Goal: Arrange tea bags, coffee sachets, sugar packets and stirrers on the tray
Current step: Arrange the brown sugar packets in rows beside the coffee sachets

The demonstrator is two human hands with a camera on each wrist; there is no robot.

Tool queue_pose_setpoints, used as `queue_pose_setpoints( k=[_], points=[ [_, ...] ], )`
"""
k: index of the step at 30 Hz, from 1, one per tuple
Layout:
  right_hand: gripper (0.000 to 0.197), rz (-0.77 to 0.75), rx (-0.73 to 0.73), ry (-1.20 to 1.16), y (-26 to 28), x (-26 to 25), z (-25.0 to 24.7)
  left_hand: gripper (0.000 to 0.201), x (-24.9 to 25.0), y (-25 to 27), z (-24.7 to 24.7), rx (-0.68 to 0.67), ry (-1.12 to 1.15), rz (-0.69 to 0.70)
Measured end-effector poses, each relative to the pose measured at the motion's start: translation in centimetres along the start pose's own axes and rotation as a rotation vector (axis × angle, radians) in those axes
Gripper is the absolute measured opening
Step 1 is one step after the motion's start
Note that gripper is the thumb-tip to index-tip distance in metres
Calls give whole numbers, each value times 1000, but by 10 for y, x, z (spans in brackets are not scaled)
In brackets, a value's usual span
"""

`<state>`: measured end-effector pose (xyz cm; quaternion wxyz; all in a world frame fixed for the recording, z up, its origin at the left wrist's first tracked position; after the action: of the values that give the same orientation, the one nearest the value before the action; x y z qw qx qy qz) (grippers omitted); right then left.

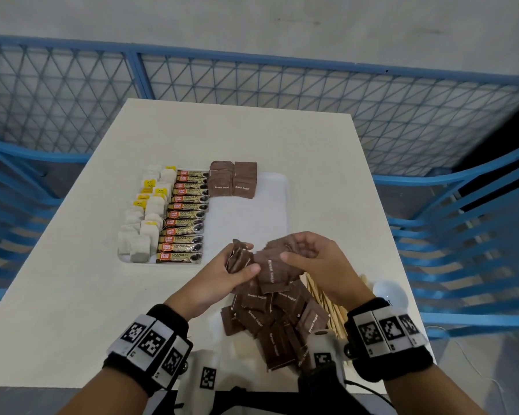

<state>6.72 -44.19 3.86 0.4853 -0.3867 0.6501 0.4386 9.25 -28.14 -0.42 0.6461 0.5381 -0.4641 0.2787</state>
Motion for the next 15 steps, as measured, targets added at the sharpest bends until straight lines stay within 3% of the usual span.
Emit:
queue_pose_setpoints(
  k=[4, 9, 10, 12, 15],
  points=[
    [19, 96, -127, -103, 9, 8, 27, 60, 8, 2, 12, -86, 74, 29],
    [19, 199, -116, -98, 5, 37, 27, 48, 5, 0, 0, -40, 99, 30],
    [22, 160, -91, 48, 2, 43, 19, 48, 4, -1, -5, -21, 87, 34],
    [43, 22, -81, 602, -3, 56, 3, 48, 0, -3, -19, 31, 110, 19],
    [75, -46, -172, 1240, 0, 84, -7, 46, -8, -4, -38, 110, 186, -25]
  ],
)
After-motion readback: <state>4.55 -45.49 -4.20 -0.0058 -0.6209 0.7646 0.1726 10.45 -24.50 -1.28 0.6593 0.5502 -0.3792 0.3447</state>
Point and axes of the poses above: each hand's wrist, its own y-axis away from the middle knuckle, its own z-axis out of the palm, x = y × z, the point moved 9 cm from there along -y, towards the middle knuckle, and after that the axes turned 13 degrees about x, right-handed, at the moved point
